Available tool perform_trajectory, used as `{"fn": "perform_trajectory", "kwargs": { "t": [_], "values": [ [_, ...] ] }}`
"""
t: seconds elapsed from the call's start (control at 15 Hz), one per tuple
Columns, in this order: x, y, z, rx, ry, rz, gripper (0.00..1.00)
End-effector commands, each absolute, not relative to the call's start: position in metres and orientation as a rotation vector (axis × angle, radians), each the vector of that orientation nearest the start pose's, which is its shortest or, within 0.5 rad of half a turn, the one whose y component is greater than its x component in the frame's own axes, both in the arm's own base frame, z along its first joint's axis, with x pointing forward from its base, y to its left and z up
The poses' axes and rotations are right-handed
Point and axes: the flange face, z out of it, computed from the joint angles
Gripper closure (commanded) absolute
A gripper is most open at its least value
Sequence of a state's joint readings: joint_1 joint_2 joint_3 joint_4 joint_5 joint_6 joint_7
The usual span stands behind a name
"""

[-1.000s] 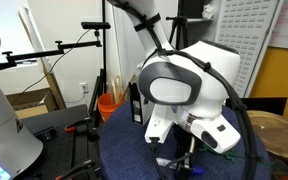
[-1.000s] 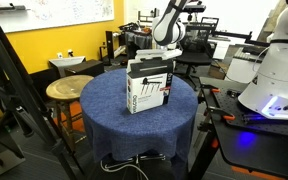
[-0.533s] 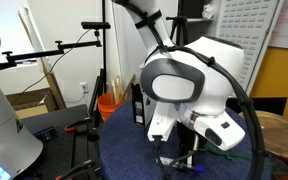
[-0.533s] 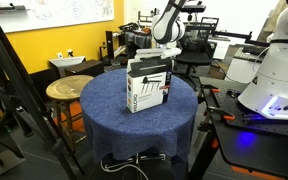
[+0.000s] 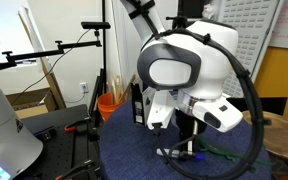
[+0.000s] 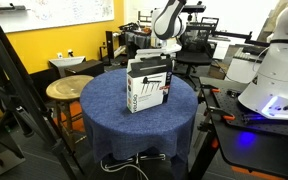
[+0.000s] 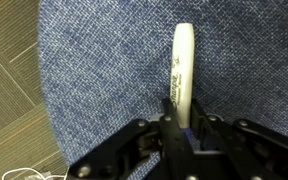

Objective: Place the blue marker inside the clear cup

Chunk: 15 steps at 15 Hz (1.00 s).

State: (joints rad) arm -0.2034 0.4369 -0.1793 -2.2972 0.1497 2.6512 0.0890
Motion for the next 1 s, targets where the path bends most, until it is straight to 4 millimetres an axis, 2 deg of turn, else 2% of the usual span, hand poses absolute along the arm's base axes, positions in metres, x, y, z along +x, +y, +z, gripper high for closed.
{"fn": "perform_trajectory", "kwargs": {
  "t": [0.0,0.47,0.93],
  "values": [
    [0.469,-0.188,0.184,-3.039,0.867,0.065,0.95],
    [0.484,-0.177,0.232,-3.195,0.664,-0.205,0.95],
    [0.510,-0.142,0.253,-3.271,0.360,-0.631,0.95]
  ]
}}
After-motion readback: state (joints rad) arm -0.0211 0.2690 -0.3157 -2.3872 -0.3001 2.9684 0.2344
